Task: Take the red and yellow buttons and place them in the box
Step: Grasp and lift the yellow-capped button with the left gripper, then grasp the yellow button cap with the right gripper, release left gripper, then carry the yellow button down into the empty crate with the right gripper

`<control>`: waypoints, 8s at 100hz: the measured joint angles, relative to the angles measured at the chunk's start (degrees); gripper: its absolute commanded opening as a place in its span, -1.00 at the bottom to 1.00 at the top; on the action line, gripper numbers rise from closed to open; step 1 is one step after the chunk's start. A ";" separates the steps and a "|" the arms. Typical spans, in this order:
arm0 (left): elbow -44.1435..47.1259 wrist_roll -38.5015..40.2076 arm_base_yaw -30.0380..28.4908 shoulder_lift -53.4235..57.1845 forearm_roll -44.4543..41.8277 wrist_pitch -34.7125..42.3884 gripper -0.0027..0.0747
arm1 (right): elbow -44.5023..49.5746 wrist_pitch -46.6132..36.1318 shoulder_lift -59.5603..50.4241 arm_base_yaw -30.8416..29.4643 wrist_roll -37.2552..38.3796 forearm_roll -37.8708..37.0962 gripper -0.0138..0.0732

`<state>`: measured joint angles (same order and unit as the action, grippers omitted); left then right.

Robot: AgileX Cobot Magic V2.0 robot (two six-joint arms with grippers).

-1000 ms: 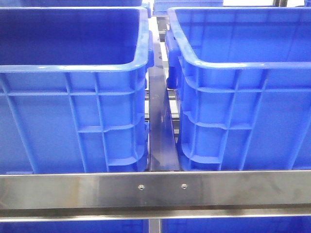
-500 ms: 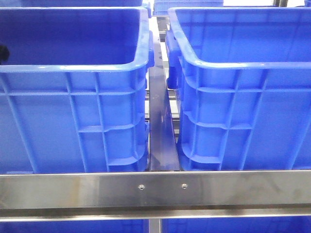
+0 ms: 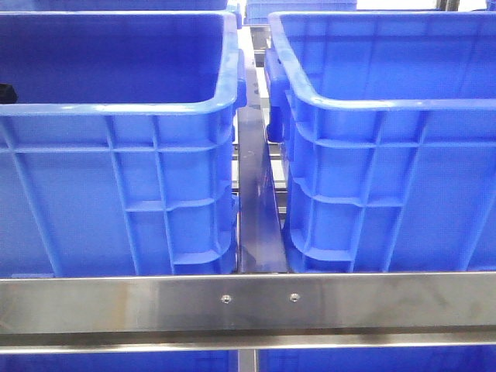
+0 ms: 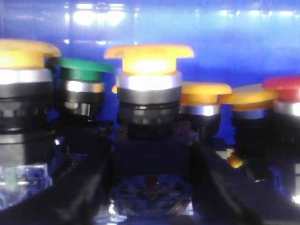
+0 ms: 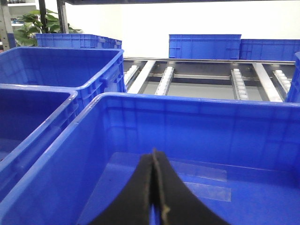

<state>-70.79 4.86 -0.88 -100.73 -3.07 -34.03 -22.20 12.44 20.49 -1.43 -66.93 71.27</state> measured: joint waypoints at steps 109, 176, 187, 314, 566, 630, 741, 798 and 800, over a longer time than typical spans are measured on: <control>15.82 -11.05 21.89 53.12 11.83 -8.29 -0.98 | 0.00 0.41 0.00 0.00 0.00 0.00 -0.84; 15.82 -24.53 43.62 52.07 22.30 -7.79 -0.98 | 0.00 11.61 0.00 0.00 0.00 2.24 0.67; 15.82 -24.53 43.62 51.95 22.30 -7.76 -0.98 | 0.00 14.74 0.00 0.00 0.00 7.09 0.75; 15.82 -24.53 43.62 51.95 22.30 -7.67 -0.98 | -27.91 40.39 47.32 28.78 8.54 22.30 0.75; 26.92 9.36 17.44 74.42 -11.10 -11.66 0.40 | -36.69 34.53 56.27 8.24 7.44 22.23 -0.41; 30.57 10.63 15.10 78.52 -11.10 -11.12 -0.98 | -36.69 26.99 57.04 -5.94 7.44 16.88 -0.41; 30.57 10.63 15.10 78.52 -11.19 -10.77 -0.98 | -45.60 16.63 88.89 -6.06 12.66 31.59 -0.41; 30.57 10.63 15.10 78.52 -11.19 -10.77 -0.98 | -48.87 16.97 92.45 -6.72 14.88 31.59 -0.39; 30.57 10.63 15.10 78.52 -11.19 -10.77 -0.98 | -48.87 16.97 92.45 -6.75 14.93 31.59 -0.38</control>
<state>-40.21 15.49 14.23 -22.21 -14.26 -44.80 -71.07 29.41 112.95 -8.18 -52.00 102.86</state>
